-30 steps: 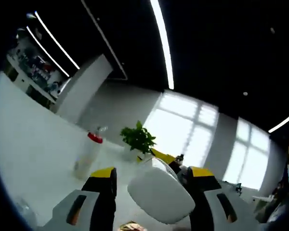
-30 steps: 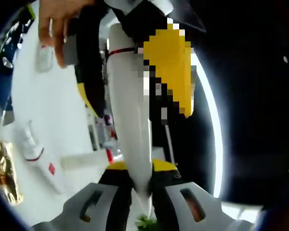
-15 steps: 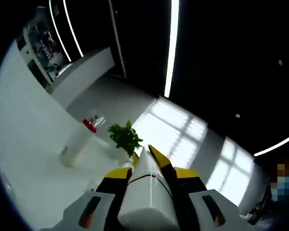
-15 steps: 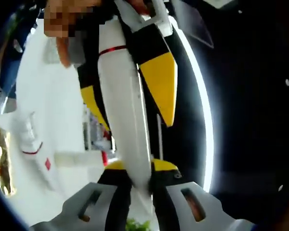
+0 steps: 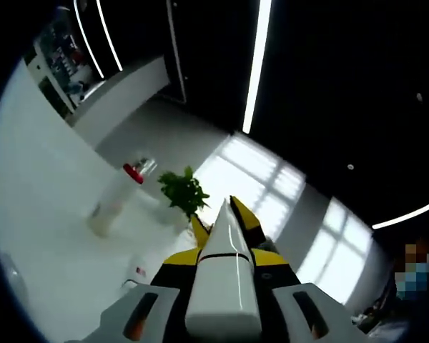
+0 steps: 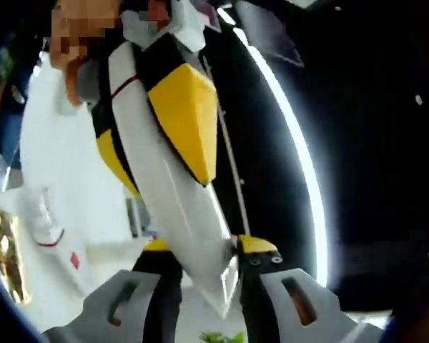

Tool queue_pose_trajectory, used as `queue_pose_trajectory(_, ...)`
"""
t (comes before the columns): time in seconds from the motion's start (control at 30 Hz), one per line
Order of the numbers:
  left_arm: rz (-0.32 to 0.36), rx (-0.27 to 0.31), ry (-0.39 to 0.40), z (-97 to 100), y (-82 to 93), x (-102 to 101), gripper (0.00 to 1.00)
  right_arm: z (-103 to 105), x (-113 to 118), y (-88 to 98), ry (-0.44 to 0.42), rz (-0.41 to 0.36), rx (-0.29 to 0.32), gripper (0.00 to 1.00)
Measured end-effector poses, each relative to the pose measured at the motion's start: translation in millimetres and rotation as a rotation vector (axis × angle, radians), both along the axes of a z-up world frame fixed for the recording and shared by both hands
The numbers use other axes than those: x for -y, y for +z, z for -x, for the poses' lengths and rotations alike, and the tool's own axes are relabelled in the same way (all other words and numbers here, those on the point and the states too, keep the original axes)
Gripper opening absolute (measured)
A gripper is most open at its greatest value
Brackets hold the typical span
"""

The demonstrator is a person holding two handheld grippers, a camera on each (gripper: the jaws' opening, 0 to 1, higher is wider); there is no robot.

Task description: Arrange the skincare products in the storage area until every visible bottle or jar stands upright without overlapping.

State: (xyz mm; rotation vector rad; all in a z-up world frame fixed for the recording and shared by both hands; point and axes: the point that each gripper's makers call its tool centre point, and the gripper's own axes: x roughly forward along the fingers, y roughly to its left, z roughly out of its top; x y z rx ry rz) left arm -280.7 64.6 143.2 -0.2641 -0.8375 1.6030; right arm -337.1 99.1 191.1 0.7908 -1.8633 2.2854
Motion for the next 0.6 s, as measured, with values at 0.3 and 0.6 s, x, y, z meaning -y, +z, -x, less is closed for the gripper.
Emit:
queue_pose_trajectory(0.3,-0.053,0.063,0.030,4.8,-1.4,10.4,0.23,10.4,-12.9,-5.3,0.026,0.114,0.084,0.45)
queue_pose_trajectory(0.6,-0.136,0.105,0.071,8.8,4.5,24.5,0.23,27.0,-21.2,-24.7,0.054,0.237,0.236,0.52)
